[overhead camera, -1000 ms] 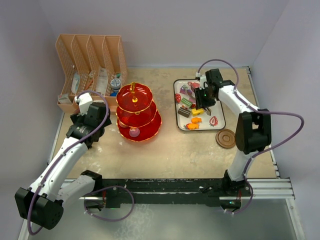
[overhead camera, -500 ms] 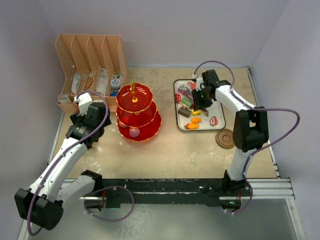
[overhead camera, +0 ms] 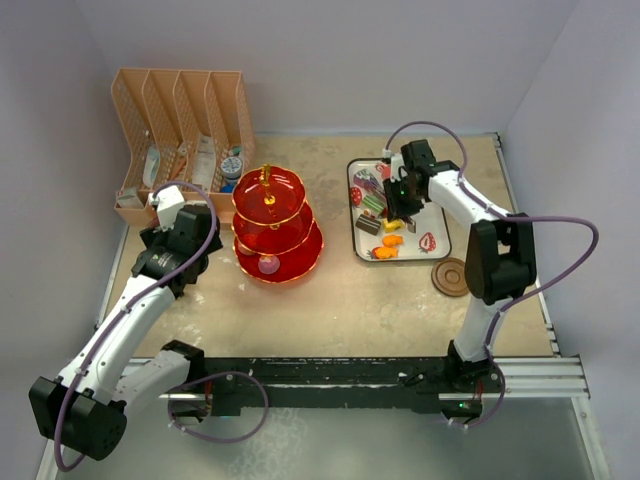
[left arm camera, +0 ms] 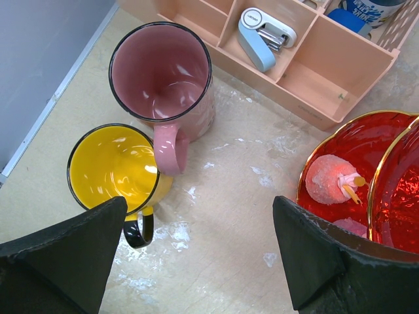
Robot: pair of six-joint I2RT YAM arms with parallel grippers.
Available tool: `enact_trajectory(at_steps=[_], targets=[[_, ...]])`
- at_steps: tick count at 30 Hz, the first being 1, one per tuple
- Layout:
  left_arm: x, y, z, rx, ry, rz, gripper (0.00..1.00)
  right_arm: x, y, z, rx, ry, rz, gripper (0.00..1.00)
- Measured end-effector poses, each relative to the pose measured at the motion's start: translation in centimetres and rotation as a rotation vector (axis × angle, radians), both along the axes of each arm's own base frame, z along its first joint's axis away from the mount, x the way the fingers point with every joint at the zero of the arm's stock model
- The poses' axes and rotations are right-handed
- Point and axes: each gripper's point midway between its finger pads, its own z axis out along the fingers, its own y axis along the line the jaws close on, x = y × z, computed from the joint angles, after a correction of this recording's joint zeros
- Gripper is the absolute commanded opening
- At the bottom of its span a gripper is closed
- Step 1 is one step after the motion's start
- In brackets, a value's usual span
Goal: Serve the afternoon tea
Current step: Pick up the desert from the tray.
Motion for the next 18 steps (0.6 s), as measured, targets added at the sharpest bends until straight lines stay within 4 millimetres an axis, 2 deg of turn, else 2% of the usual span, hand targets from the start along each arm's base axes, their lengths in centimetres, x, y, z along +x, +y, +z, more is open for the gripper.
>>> enact_trajectory(at_steps=[6,13,18], targets=[[0.0,0.0,0.0,0.0,0.0,0.0,0.9,0.5,0.0,0.3,0.007,-0.023,-0.024,0.07],[0.0,0.0,0.0,0.0,0.0,0.0,0.9,0.5,0.4,2.5,0.056,-0.089,-0.067,0.05],[0.0,0.0,0.0,0.0,0.0,0.0,0.9,-0.4,0.8,4.5,0.109,-0.131,-0.076,0.05]])
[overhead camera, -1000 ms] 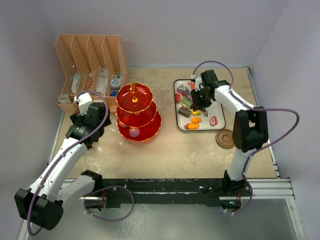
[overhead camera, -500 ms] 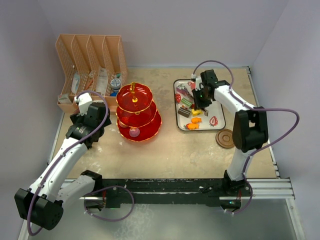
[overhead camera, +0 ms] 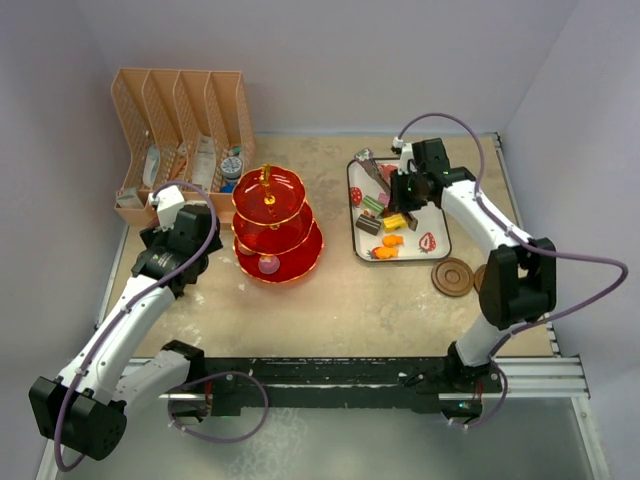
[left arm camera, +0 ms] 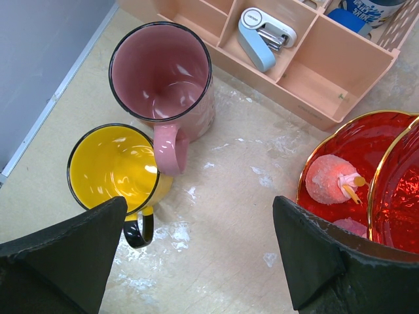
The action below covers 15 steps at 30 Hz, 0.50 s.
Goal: Serve the afternoon tea
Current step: Pick up the desert from the tray, then place the desert on the desert table.
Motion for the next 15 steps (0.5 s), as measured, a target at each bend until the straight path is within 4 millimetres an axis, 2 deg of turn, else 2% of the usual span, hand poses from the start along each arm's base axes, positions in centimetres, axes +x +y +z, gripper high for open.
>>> enact_trajectory(at_steps=[5,15], targets=[[0.0,0.0,0.0,0.0,0.0,0.0,0.9,-1.5,1.3,1.9,0.102,-0.046,0.02,0.06],[0.0,0.0,0.0,-0.001,0.0,-0.001,0.9,-8.5,4.8,2.3,0.266,-0.002,0.108,0.07]])
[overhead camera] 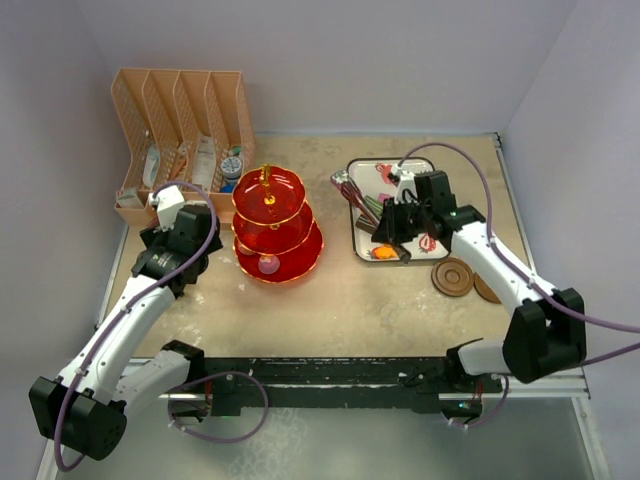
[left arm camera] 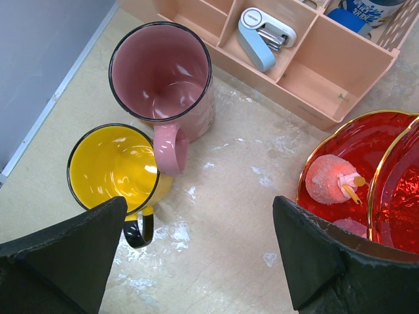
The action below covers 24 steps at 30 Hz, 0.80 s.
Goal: Serve the afternoon tea
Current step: Place the desert on the desert table.
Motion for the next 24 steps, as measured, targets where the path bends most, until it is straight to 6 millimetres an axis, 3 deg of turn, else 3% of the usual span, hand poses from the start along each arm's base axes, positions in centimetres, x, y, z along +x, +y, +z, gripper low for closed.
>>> enact_trajectory(at_steps=[7,24], targets=[[0.0,0.0,0.0,0.0,0.0,0.0,0.9,-3.6,1.8,-0.1,0.082,0.033,0.031,0.07],[-0.1,0.0,0.2,-0.003,-0.009,0.001,0.9,-7.5,4.2,-2.4,0.108,0.126,0.106,0.08]])
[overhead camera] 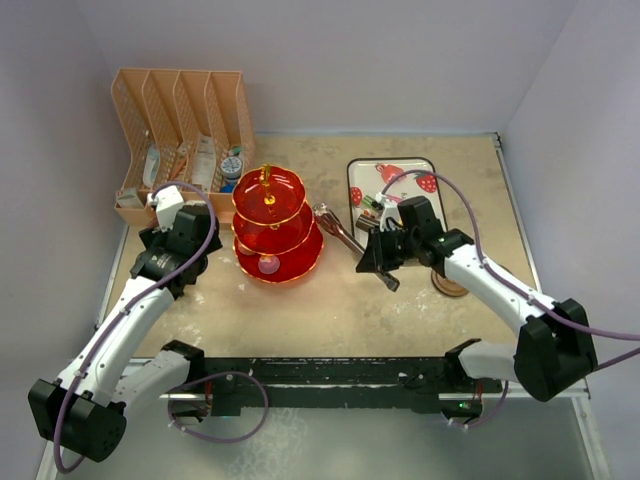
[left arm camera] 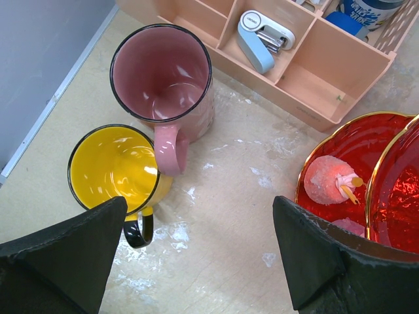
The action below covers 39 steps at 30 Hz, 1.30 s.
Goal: Serve the afternoon tea
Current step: Place the desert on the desert table.
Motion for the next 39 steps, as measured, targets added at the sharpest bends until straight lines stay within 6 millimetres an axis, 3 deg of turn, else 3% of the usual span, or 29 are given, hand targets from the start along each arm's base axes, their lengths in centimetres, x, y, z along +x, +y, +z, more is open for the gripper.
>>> enact_trajectory(at_steps=[9,18,39], targets=[[0.0,0.0,0.0,0.0,-0.001,0.0,0.9,-1.0,2.0,-0.3,0.038,0.011,0.048,0.09],[0.0,0.0,0.0,0.0,-0.001,0.001,0.9,-1.4,3.5,-2.3,0.053,0.061,0.076,0.09],[0.0,0.0,0.0,0.002,0.001,0.002,0.9,1.0,7.2,-5.5,0.093,0.105,0.105,0.09]])
